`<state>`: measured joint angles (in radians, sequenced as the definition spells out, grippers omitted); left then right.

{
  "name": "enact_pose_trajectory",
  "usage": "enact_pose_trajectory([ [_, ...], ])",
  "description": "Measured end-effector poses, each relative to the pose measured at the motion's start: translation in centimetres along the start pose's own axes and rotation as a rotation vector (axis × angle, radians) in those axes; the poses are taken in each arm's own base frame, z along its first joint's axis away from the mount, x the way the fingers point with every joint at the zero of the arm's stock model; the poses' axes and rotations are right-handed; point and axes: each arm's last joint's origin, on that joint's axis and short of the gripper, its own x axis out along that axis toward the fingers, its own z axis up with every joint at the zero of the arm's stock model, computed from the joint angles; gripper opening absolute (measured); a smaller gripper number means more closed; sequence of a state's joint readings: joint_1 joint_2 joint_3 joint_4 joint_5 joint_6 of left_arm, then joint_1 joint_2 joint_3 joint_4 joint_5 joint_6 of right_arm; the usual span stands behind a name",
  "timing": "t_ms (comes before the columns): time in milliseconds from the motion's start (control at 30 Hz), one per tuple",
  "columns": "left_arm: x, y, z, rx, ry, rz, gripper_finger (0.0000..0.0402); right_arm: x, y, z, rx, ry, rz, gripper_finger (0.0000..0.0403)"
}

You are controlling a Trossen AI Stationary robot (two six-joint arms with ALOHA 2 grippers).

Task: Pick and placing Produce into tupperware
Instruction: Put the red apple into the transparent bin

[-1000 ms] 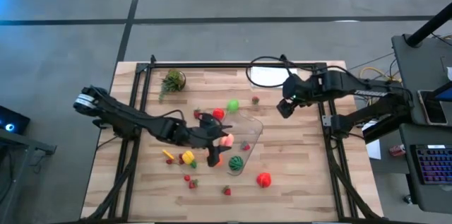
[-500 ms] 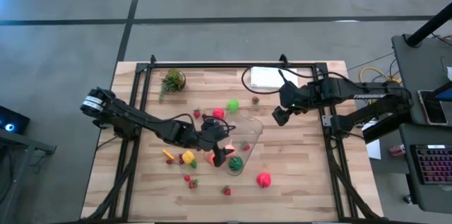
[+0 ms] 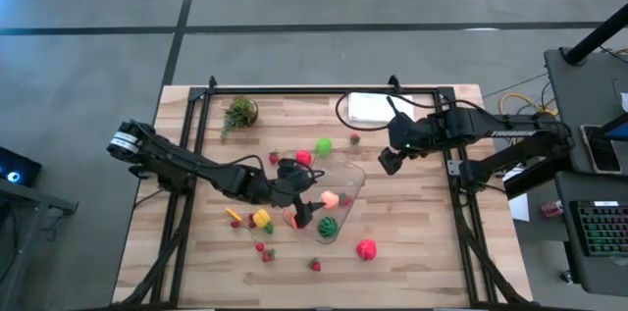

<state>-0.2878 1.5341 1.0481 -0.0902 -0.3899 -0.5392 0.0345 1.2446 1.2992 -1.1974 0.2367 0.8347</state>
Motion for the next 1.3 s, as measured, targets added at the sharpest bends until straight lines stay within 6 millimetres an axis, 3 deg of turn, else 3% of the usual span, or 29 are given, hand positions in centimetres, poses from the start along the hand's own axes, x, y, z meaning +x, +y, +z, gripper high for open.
enact_pose_trajectory([
  [233,-0.1,0.1,0.0,0.001,0.0,0.01,0.0327,0.0,0.0,0.0,-0.006,-0.005,-0.004,0.0329],
  [933,-3.0,1.4,1.3,-0.004,-0.019,0.073,0.0327,0.0,-0.1,0.1,-0.011,-0.019,-0.015,0.0329],
  [1300,-3.3,1.5,1.4,-0.004,-0.021,0.081,0.0327,0.0,-0.1,0.2,-0.01,-0.021,-0.013,0.0329],
])
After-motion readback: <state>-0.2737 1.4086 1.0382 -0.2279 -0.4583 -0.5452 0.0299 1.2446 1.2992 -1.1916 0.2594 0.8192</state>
